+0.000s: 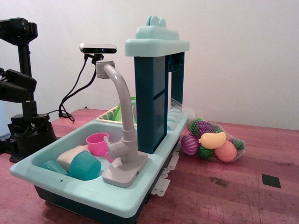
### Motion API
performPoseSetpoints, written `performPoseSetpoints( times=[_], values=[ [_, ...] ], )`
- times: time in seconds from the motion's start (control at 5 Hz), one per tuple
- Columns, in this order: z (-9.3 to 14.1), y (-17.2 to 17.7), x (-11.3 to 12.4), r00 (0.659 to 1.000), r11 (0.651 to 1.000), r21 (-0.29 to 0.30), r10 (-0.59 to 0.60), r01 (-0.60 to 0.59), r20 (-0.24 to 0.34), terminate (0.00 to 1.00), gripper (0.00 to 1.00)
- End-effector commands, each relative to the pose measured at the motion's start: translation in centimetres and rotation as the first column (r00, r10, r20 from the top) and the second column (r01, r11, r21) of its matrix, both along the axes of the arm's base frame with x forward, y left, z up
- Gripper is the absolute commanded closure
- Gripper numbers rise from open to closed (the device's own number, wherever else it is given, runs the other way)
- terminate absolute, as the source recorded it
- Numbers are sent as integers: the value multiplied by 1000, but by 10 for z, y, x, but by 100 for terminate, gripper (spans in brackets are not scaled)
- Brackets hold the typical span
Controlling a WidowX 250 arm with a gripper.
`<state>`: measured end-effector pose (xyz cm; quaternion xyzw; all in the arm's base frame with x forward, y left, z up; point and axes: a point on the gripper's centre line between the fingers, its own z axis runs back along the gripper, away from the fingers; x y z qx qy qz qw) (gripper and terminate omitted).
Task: Turn lever vertical to front
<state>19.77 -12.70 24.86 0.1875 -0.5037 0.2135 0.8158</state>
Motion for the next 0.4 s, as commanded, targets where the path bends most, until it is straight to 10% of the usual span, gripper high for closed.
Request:
performPoseSetpoints(
  times=[0.0,0.2],
  values=[
    [8,2,0,1000,1000,-27,7,-6,22,0,0],
    [8,2,0,1000,1000,-27,7,-6,22,100,0]
  ],
)
